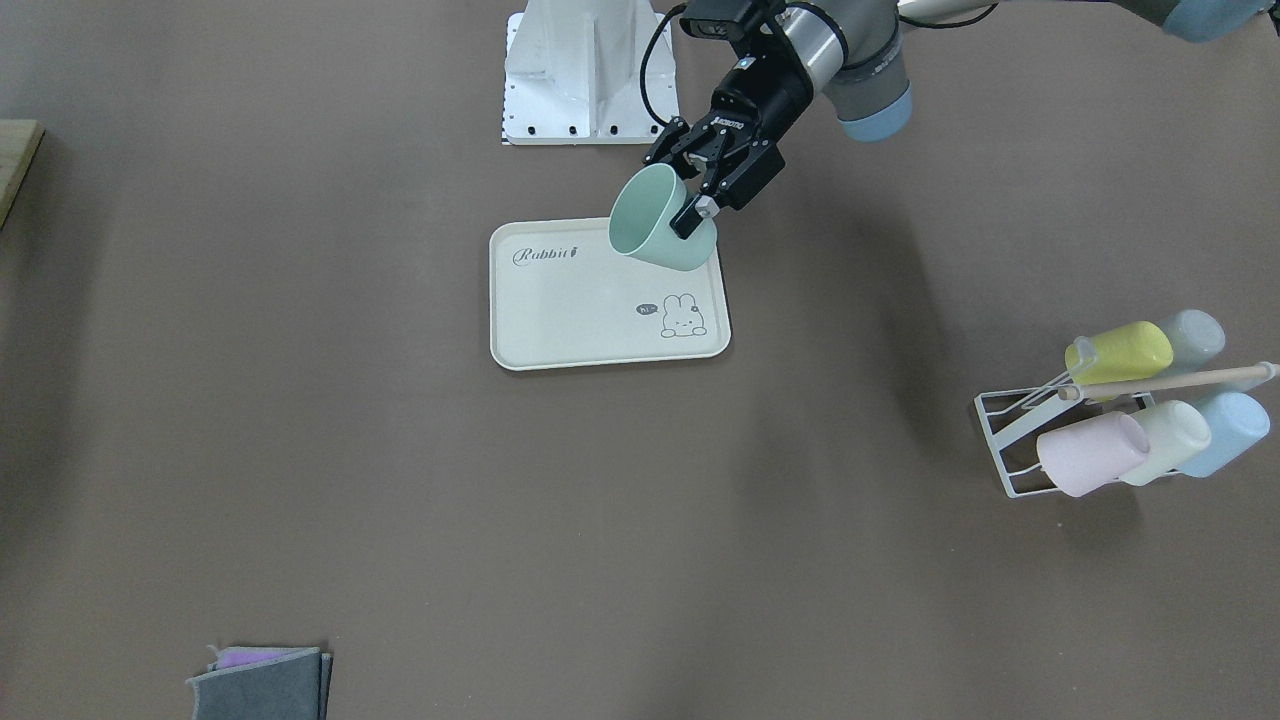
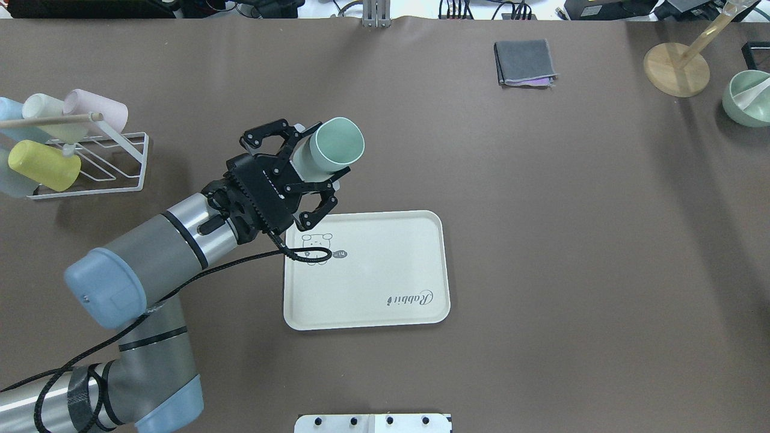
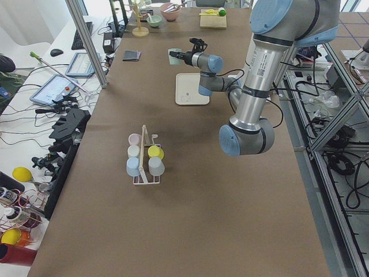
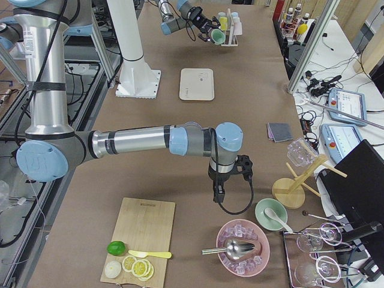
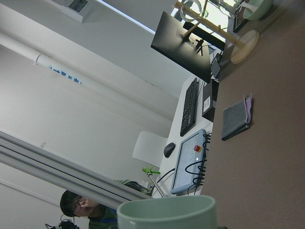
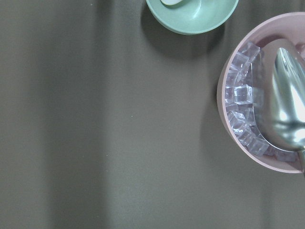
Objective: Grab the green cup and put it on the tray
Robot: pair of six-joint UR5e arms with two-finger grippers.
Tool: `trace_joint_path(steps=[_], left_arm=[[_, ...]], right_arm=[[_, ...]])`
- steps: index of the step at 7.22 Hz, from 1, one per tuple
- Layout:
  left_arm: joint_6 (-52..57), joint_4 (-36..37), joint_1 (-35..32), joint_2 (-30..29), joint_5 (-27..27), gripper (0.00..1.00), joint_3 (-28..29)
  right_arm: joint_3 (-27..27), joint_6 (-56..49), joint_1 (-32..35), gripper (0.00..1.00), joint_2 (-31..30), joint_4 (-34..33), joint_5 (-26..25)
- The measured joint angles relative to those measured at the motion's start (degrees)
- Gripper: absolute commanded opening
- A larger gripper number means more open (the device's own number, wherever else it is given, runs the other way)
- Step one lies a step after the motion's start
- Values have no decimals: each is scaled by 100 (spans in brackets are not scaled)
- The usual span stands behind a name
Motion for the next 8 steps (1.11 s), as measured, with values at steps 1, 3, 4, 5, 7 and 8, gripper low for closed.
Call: trace_joint_path(steps=[1,3,4,5,7,8], left_arm=[[-596,-23,52,-152,-175,19,244],[-1272,-575,132,-490,-347,20,1002],[-1392,-1080,184,-628,-384,20,1461],[-1458,-1568,249,-719,-410,21,1879],[-1515,-2220,320,-799,-499,24,2498],[-1525,-2338,383,-807,-557,25,2695]], right_arm=[[0,0,0,100,4,0,-3],[5,0,0,100,6,4,-67],[7,0,0,100,7,2,-89],[8,0,0,100,7,0,-100],[8,0,-2,100,2,0,-105],[4,2,-3,100,-12,0,-108]])
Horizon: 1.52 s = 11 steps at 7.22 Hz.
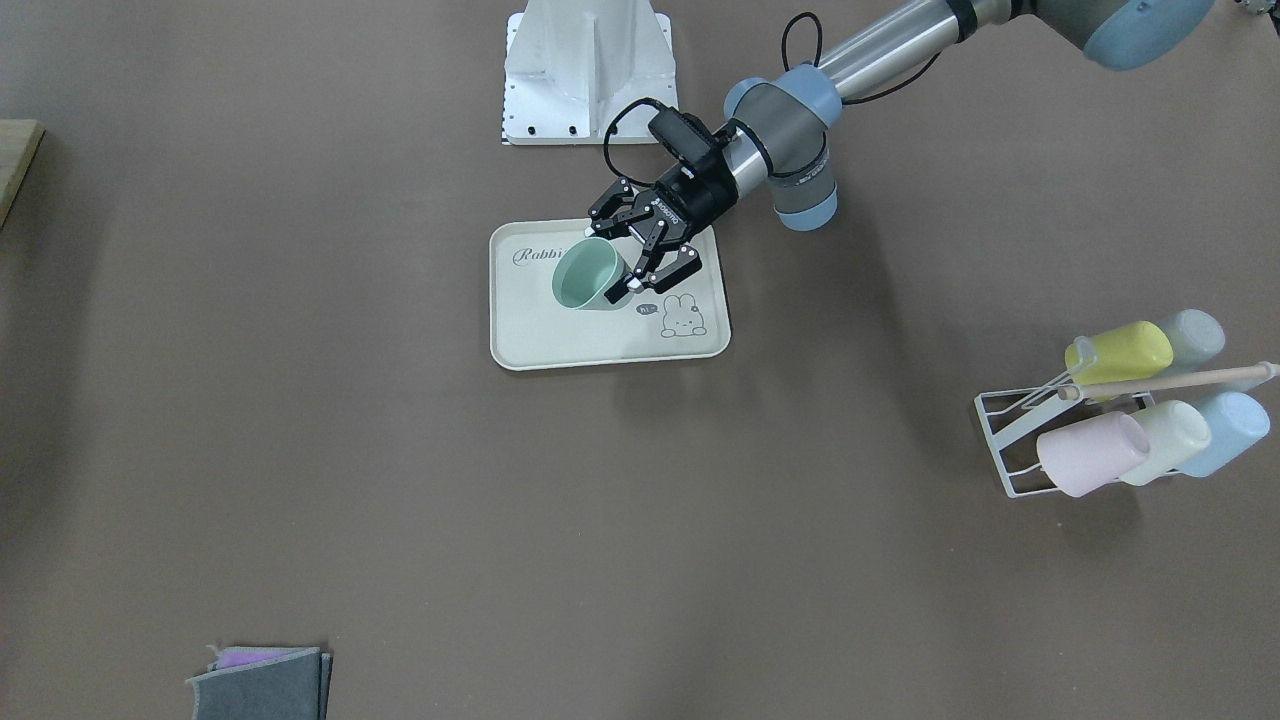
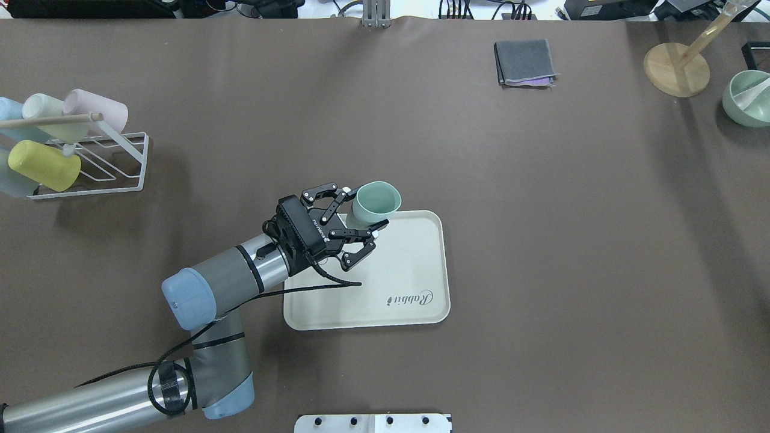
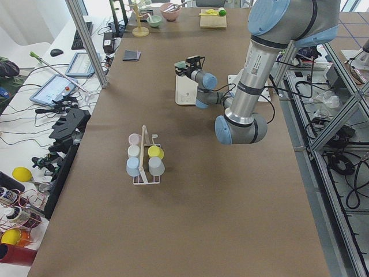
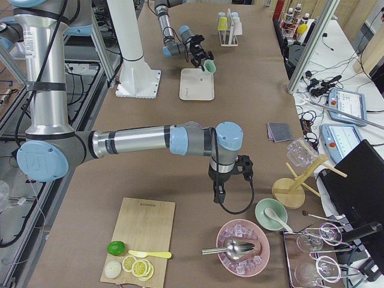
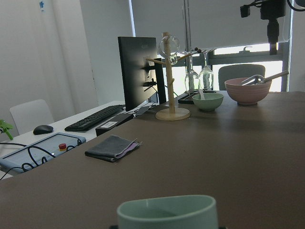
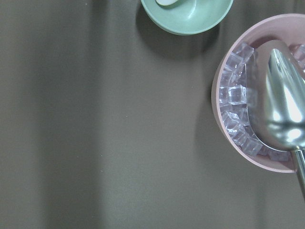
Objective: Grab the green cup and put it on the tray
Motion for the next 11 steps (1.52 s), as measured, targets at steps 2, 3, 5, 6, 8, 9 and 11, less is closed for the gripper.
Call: trace_joint_path(steps=[2,3,5,6,8,9,11], left_arm=[[-28,39,81,-7,-172,26,201],[-37,124,93,-11,-254,27,223],[-37,322,107,-50,-527,28,231],[-27,392,110,-78,-679,29,232],[9,428,110,-107,-870,33,256],[21,432,110,-111,-893,37,295],[28,431,102,-101,-892,98,369]], right_arm=[[4,6,1,100,-32,-8,-5],[8,6,3,100,-44,-11,-4],[9,12,3,100,-76,-40,8],[20,14,3,100,-101,-48,33],[14,15,1,100,-115,-44,61],[6,15,0,100,-121,-39,59],[5,16,1,100,-213,-30,44]])
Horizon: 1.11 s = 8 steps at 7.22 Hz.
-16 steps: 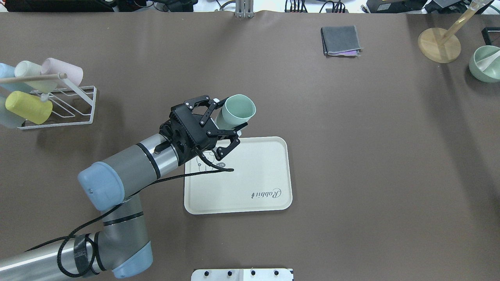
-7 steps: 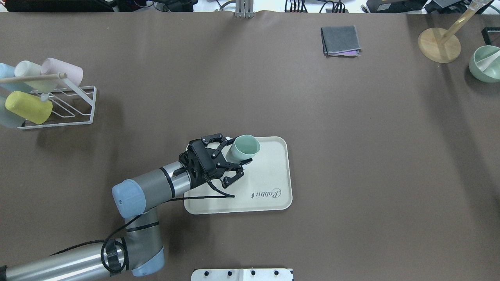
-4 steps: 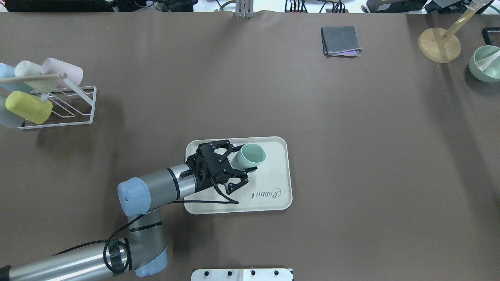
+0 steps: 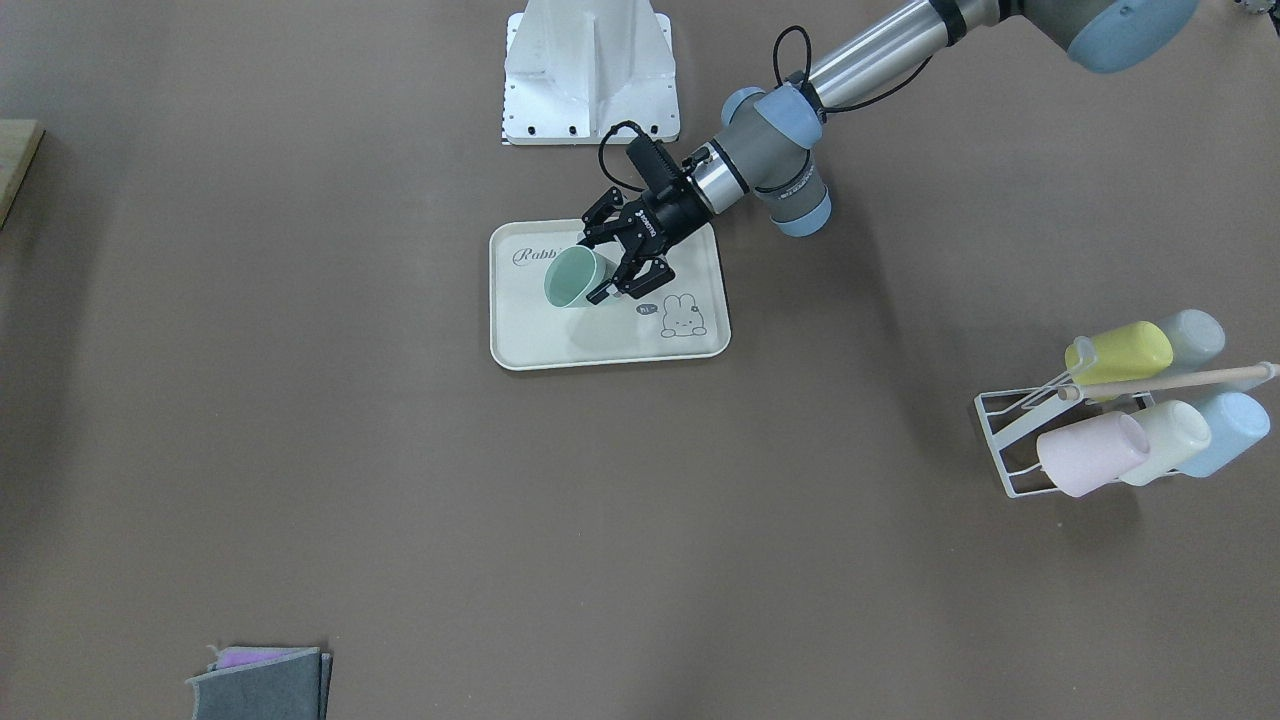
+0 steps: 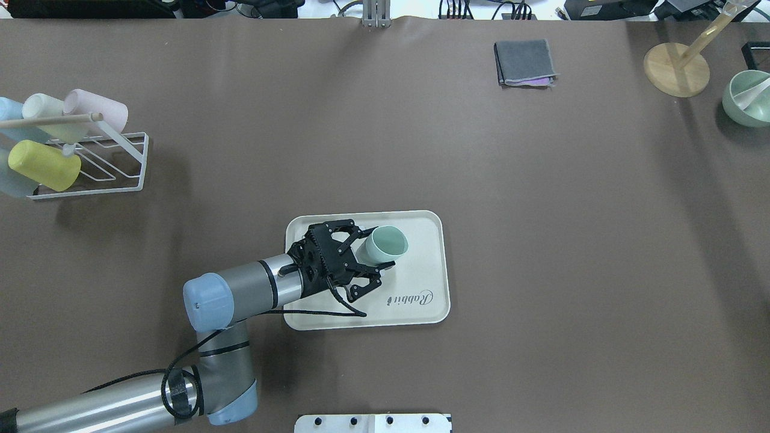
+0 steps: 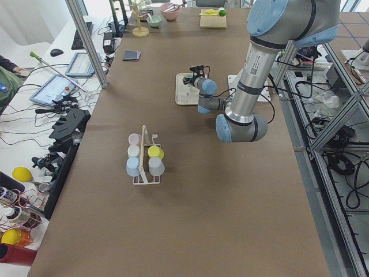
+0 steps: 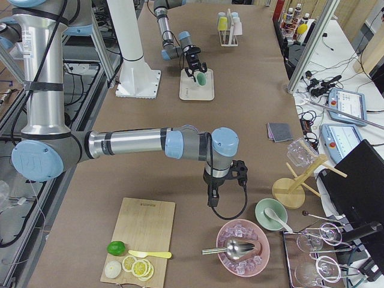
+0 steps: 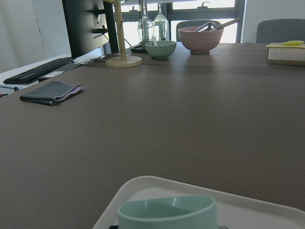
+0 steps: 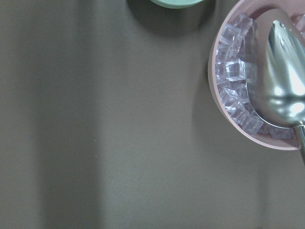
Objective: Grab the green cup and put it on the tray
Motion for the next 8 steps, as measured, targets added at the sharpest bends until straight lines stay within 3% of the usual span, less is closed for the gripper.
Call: trace_joint_path(steps=[5,8], left_arm=[[1,-621,-144,696,-15,99,-144],[1,-710,-126,779,-29,99,-213]], right_arm=[[28,-2,-4,100,-40,21,-9],[5,-6,-4,100,-41,21,-21]])
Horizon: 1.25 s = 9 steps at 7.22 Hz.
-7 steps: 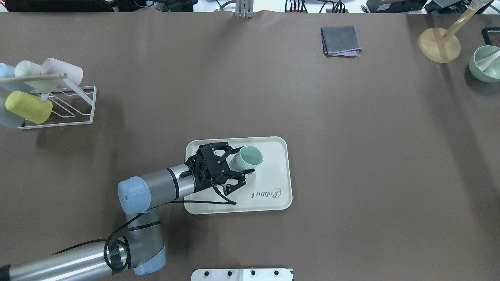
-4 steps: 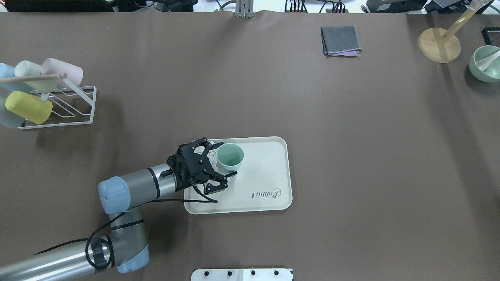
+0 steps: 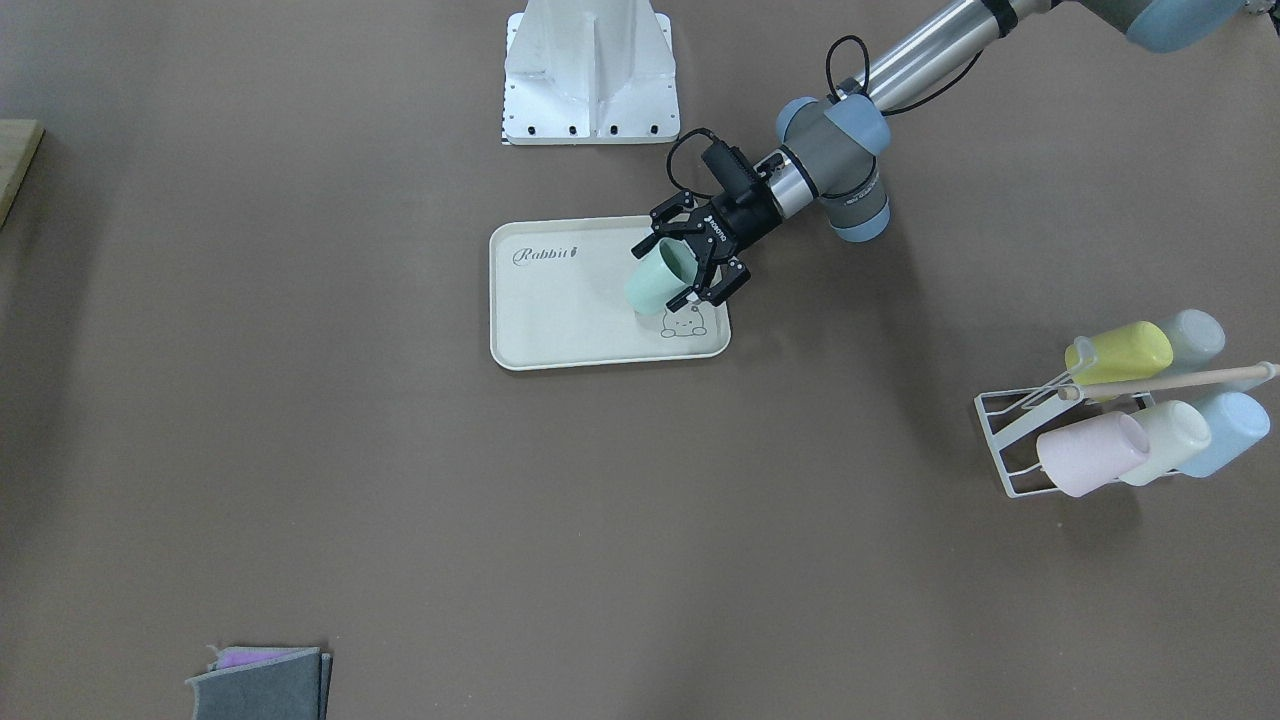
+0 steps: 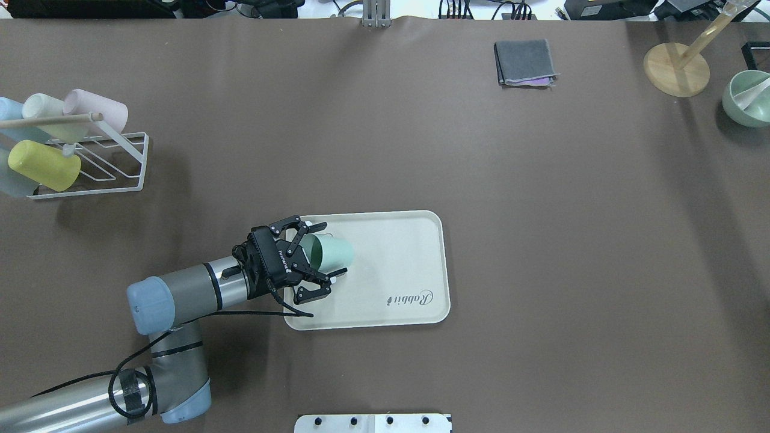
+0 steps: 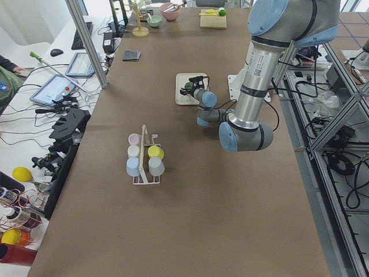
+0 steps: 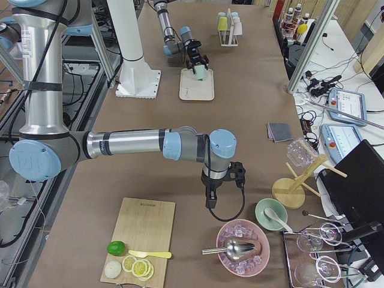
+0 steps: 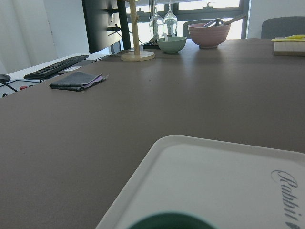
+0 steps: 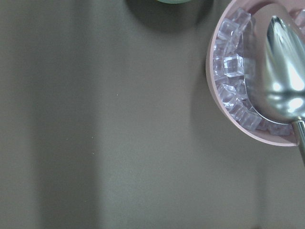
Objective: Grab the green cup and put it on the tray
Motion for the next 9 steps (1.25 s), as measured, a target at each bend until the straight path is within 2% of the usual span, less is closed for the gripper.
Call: trace_joint_path(steps=[5,9], left_arm=[[6,523,28,-310,-37,99,-9],[3,1388,21,-812,12,99,-30]], right_arm=[[4,-2,5,100,1,2,-2],[34,-3,0,100,12,8,25]])
